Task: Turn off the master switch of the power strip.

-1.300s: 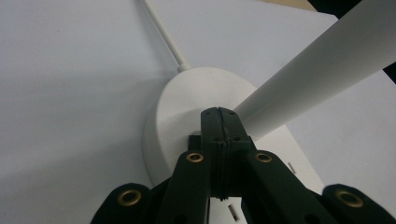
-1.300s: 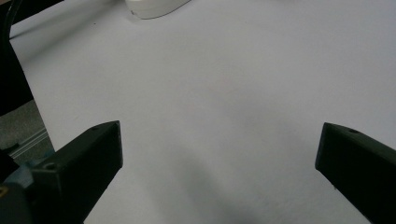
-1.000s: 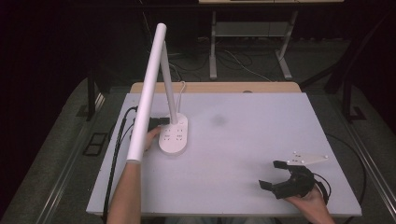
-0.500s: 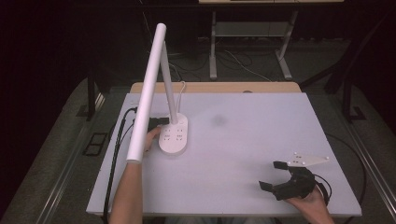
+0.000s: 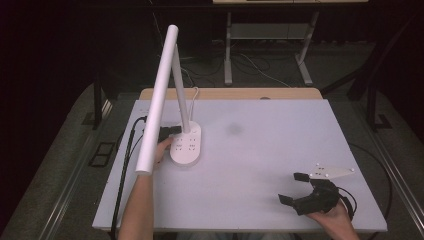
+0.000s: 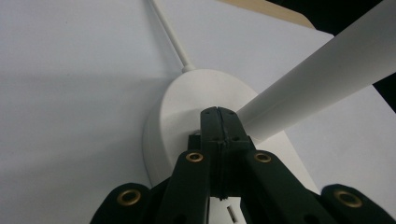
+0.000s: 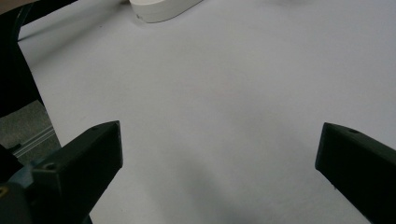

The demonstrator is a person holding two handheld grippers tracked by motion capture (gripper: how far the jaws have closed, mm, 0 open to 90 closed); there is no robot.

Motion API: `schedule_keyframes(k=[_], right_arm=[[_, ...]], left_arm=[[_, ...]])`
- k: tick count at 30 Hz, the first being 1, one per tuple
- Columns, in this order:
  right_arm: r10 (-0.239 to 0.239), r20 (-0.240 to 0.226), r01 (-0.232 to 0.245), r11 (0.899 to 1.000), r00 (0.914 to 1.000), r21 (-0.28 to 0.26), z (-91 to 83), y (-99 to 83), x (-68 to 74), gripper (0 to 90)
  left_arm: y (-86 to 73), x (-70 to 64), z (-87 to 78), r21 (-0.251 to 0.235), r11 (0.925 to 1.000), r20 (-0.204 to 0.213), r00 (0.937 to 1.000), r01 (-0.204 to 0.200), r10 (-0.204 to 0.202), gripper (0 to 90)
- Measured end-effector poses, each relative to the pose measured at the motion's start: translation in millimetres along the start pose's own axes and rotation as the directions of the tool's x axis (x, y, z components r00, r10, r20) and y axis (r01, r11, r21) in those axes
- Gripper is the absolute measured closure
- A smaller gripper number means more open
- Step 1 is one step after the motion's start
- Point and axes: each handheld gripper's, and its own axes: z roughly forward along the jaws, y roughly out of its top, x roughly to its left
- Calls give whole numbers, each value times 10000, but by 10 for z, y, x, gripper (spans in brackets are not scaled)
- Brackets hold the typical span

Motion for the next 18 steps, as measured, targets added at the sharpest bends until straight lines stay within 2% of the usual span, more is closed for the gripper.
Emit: schedule_keyframes(k=[2, 3, 4, 6, 8, 18], right_arm=[[69, 3, -69, 10000, 10000, 29, 9, -2, -15, 0], [100, -9, -100, 9999, 9999, 37, 16, -2, -23, 0], [157, -13, -157, 9999, 9999, 60, 24, 1, -27, 0], [117, -21, -117, 9999, 9999, 110, 44, 4, -36, 0], [82, -35, -82, 9999, 10000, 118, 54, 4, -36, 0], [102, 17, -102, 9999, 9999, 65, 32, -3, -25, 0]], left_arm=[[20, -13, -12, 172, 9995, -214, 9994, -261, 265, 900], [27, -8, -17, 227, 9990, -183, 9991, -383, 387, 900], [29, 2, -26, 210, 9993, -59, 9995, -316, 317, 900], [40, 13, -55, 119, 9994, -192, 9993, -333, 335, 900], [60, 20, -92, -55, 9996, -106, 9996, -266, 266, 900], [169, -60, -315, -664, 9961, -473, 9974, -574, 543, 899]])
